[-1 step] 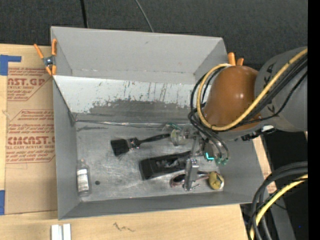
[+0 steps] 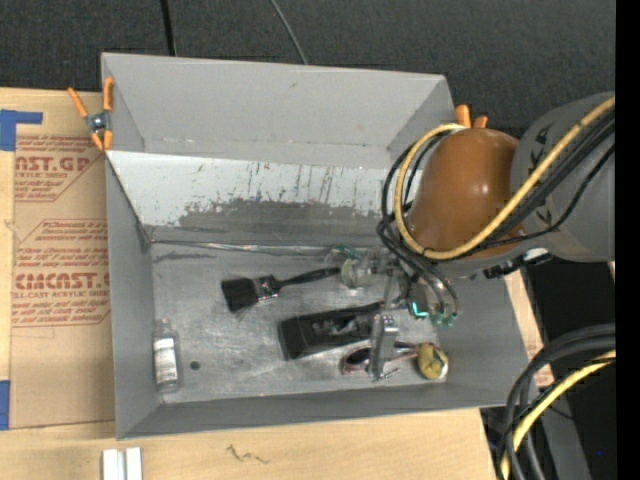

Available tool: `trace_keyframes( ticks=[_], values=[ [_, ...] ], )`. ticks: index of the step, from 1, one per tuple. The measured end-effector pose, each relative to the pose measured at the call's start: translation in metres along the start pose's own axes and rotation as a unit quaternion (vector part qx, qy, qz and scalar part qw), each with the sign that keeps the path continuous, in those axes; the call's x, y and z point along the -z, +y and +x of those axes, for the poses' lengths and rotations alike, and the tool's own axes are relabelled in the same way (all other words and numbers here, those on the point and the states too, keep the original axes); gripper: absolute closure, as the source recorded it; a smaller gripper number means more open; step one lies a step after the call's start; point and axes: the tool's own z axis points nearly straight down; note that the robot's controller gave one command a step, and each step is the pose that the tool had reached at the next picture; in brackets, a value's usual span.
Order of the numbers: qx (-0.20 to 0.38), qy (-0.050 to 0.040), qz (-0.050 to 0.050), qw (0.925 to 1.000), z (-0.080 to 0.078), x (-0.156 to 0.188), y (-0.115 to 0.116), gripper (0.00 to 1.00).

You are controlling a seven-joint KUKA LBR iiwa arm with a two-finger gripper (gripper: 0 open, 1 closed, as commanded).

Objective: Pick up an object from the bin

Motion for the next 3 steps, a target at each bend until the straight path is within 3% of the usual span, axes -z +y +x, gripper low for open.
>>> trace_keyframes(
  ticks=[1,2,3],
  values=[
    [0.003,-0.0179,0.0,0.9998,-0.001,-0.092,0.005,1.0],
    [0.003,-0.0178,0.0,0.9998,-0.001,-0.092,0.005,1.0],
    [-0.013,0.003,0.0,0.9999,-0.018,0.109,-0.012,1.0]
  ],
)
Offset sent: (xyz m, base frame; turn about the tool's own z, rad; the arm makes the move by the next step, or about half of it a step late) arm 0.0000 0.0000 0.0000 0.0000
